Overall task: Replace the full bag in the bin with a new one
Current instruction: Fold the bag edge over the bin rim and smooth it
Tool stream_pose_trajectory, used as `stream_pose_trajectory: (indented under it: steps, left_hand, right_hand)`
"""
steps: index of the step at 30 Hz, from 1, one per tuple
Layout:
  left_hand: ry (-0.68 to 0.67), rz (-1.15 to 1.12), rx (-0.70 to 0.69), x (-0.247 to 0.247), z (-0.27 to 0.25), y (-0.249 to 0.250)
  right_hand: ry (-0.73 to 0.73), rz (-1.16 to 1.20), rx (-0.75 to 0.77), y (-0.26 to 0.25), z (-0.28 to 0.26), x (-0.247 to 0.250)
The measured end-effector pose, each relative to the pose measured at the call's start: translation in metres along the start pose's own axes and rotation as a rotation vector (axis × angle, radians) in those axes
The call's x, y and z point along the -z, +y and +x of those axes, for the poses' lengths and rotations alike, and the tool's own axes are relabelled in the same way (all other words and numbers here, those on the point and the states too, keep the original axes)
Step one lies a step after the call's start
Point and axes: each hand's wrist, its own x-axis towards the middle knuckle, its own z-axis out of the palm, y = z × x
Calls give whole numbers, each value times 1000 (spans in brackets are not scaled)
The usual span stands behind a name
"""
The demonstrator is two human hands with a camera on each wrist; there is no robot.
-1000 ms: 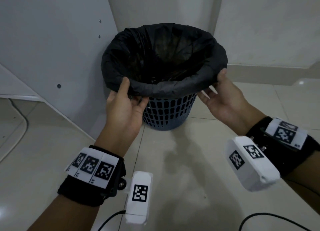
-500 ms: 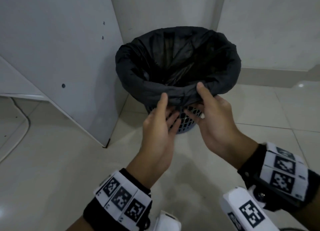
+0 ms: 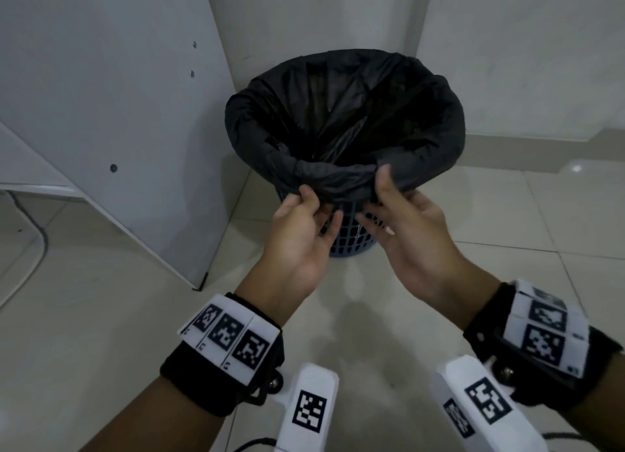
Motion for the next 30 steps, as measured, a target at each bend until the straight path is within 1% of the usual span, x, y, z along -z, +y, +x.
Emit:
stream_pose_trajectory:
  steps: [2, 4, 8, 10, 13, 19, 25, 30]
  left_hand:
    - [-32, 37, -7, 0, 0, 2]
    - [-44, 59, -48, 6, 1, 3]
    - [10, 8, -158, 22, 3, 6]
    - [24, -14, -170, 26, 4, 9]
    - [26, -25, -157, 25, 7, 13]
    - [9, -93, -109, 20, 17, 19]
    - [5, -141, -38, 18, 20, 26]
    - [2, -138, 8, 15, 21, 29]
  right_hand:
    - [-50, -93, 0, 9, -3, -1]
    - [-75, -135, 21, 13, -1, -3]
    - [-37, -121, 76, 14, 8, -8]
    - [-26, -101, 84, 17, 9, -9]
    - [-9, -99, 62, 23, 6, -13]
    - [-53, -114, 0, 27, 5, -27]
    - [-41, 48, -13, 25, 9, -32]
    - [-43, 155, -113, 24, 14, -32]
